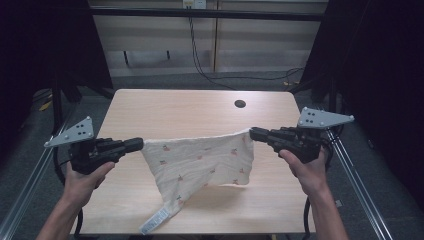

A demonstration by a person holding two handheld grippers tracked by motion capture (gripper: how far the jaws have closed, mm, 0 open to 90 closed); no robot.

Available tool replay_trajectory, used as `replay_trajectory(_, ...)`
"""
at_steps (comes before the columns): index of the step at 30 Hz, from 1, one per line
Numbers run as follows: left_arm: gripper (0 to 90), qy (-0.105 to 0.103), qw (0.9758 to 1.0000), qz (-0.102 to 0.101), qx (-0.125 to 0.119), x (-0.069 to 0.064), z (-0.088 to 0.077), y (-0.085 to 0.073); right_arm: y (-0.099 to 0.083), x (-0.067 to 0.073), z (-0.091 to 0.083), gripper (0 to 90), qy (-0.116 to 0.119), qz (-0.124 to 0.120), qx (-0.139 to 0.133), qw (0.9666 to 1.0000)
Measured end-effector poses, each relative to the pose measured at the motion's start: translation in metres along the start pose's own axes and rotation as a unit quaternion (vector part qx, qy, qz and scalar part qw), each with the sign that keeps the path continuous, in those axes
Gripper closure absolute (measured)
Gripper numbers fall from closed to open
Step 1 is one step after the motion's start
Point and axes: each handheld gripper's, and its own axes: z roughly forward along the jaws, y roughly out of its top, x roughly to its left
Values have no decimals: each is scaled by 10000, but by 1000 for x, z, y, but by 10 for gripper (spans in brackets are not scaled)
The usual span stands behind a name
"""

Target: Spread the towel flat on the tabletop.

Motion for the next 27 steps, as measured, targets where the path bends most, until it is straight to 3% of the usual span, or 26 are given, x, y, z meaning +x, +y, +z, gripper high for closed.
replay_trajectory(3, 885, 13, 10000, 59, -54, -7, -8, 3, 1, 6, -3, 888, 18, -29, 6, 10000)
replay_trajectory(4, 886, -33, 9999, 78, -93, -13, -14, 5, 2, 14, -6, 888, -83, -41, 100, 9999)
replay_trajectory(9, 886, -110, 9996, 238, -140, -30, -24, 14, 5, 34, -17, 888, -150, -92, 111, 9998)
replay_trajectory(13, 886, -38, 9995, 275, -144, -29, -26, 17, 6, 39, -24, 888, -173, -117, 23, 9998)
replay_trajectory(21, 885, -45, 9999, -51, 125, -2, 11, -2, -20, 12, -7, 888, -286, 158, 196, 9993)
replay_trajectory(23, 885, -7, 9996, -196, 225, 11, 25, -10, -32, -6, 2, 887, -356, 423, 262, 9981)
replay_trajectory(27, 885, 23, 9991, -293, 309, 20, 35, -15, -39, -18, 9, 887, -424, 569, 330, 9969)
